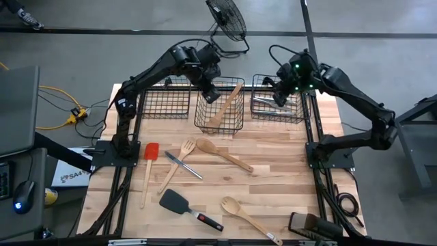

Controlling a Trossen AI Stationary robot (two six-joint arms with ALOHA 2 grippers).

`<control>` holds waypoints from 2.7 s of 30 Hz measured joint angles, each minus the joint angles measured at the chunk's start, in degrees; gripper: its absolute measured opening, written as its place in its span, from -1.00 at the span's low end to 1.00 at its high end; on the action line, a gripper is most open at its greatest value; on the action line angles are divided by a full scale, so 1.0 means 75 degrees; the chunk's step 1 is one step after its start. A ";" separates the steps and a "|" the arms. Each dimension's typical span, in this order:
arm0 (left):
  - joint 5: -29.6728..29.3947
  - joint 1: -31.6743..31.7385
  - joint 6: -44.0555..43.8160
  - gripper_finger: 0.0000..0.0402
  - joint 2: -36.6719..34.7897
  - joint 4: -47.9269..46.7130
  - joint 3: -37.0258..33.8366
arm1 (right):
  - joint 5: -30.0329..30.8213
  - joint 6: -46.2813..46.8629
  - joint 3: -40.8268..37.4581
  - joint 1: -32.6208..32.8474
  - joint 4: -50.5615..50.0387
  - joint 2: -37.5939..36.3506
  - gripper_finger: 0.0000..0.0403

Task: Pick & Place Kitchen Items
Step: Put the silver table knife into the right wire basket

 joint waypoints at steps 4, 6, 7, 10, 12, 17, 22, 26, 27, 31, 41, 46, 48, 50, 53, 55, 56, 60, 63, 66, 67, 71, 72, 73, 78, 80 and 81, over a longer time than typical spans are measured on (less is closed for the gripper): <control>-0.0350 -0.0350 -0.0161 -0.49 0.0000 -0.0122 -0.0003 | -0.1332 -0.0445 0.0000 -0.0371 0.0037 -0.0116 -0.60; -0.0522 -0.0556 -0.0283 -0.49 -0.0006 -0.0080 -0.0129 | -0.1824 -0.0644 0.0000 -0.0606 0.0041 -0.0169 -0.60; -0.0633 -0.0655 -0.0382 -0.49 -0.0015 -0.0078 -0.0274 | -0.1919 -0.0763 0.0000 -0.0698 0.0045 -0.0202 -0.60; -0.0762 -0.0881 -0.0634 -0.49 0.0009 -0.0170 -0.0785 | -0.2078 -0.1134 0.0000 -0.0929 0.0054 -0.0340 -0.60; -0.0767 -0.1032 -0.0814 -0.49 0.0004 -0.0138 -0.1171 | -0.2308 -0.1278 0.0000 -0.1087 0.0054 -0.0455 -0.60; -0.0772 -0.1410 -0.1520 -0.49 0.0001 -0.0016 -0.2071 | -0.2585 -0.1505 0.0000 -0.1408 0.0020 -0.0726 -0.60; -0.0784 -0.1844 -0.2051 -0.49 -0.0484 0.0498 -0.2970 | -0.2631 -0.1819 0.0000 -0.1634 -0.0125 -0.0897 -0.60; -0.0784 -0.2240 -0.2129 -0.49 -0.1179 0.0822 -0.3726 | -0.2630 -0.1816 0.0000 -0.1622 -0.0197 -0.0916 -0.60; -0.0784 -0.2334 -0.2072 -0.49 -0.1344 0.0784 -0.3903 | -0.2634 -0.1821 0.0000 -0.1620 -0.0195 -0.0920 -0.60; -0.0740 -0.2649 -0.2037 -0.49 -0.1955 0.0739 -0.4508 | -0.2644 -0.1819 0.0000 -0.1555 -0.0161 -0.0920 -0.60; -0.0092 -0.3409 0.0668 -0.49 -0.2144 0.0223 -0.5253 | -0.2827 -0.1805 0.0000 -0.1550 -0.0101 -0.0917 -0.60; -0.0162 -0.3750 0.1277 -0.49 -0.2127 0.0946 -0.5853 | -0.2836 -0.1725 0.0000 -0.1550 -0.0066 -0.0914 -0.60; -0.0172 -0.3857 0.1216 -0.49 -0.2115 0.1174 -0.6148 | -0.2906 -0.1693 0.0000 -0.1550 -0.0064 -0.0914 -0.60; -0.0124 -0.3955 0.1080 -0.49 -0.2114 0.1511 -0.6396 | -0.3036 -0.1685 0.0000 -0.1550 -0.0059 -0.0914 -0.60; 0.0185 -0.4129 0.0796 -0.49 -0.2118 0.2064 -0.6884 | -0.3045 -0.1674 0.0000 -0.1550 0.0024 -0.0914 -0.60; 0.0406 -0.4231 0.0744 -0.49 -0.2113 0.2418 -0.7162 | -0.3045 -0.1620 0.0000 -0.1550 0.0067 -0.0914 -0.60; 0.0465 -0.4252 0.0749 -0.49 -0.2116 0.2578 -0.7291 | -0.3045 -0.1618 0.0000 -0.1550 0.0062 -0.0914 -0.60; 0.0472 -0.4328 0.0789 -0.45 -0.2116 0.3254 -0.7724 | -0.3021 -0.1610 0.0000 -0.1550 0.0057 -0.0914 -0.60; 0.0469 -0.4337 0.0805 -0.28 -0.2116 0.3410 -0.7954 | -0.3018 -0.1599 -0.0002 -0.1550 0.0051 -0.0914 -0.60; 0.0422 -0.4336 0.1081 -0.04 -0.2116 0.3545 -0.8110 | -0.3013 -0.1595 -0.0001 -0.1550 0.0051 -0.0914 -0.60; 0.0422 -0.4340 0.1340 0.03 -0.2116 0.3555 -0.8174 | -0.3007 -0.1595 0.0000 -0.1550 0.0051 -0.0914 -0.60; 0.0162 -0.4481 0.2342 0.16 -0.2116 0.3714 -0.8489 | -0.3007 -0.1456 -0.0003 -0.1550 0.0051 -0.0914 -0.60; 0.0083 -0.4508 0.2527 0.17 -0.2116 0.3773 -0.8583 | -0.3005 -0.1444 -0.0003 -0.1550 0.0051 -0.0914 -0.60; 0.0042 -0.4540 0.2677 0.18 -0.2116 0.3845 -0.8675 | -0.3004 -0.1435 -0.0003 -0.1550 0.0051 -0.0914 -0.60; -0.0026 -0.4533 0.3090 0.18 -0.2116 0.4338 -0.9242 | -0.2983 -0.1429 -0.0003 -0.1550 0.0050 -0.0914 -0.60; -0.0263 -0.4535 0.3173 0.18 -0.2116 0.4489 -0.9465 | -0.2961 -0.1426 -0.0003 -0.1550 0.0048 -0.0914 -0.60; -0.0295 -0.4535 0.3229 0.18 -0.2116 0.4561 -0.9576 | -0.2961 -0.1426 -0.0003 -0.1550 0.0051 -0.0914 -0.60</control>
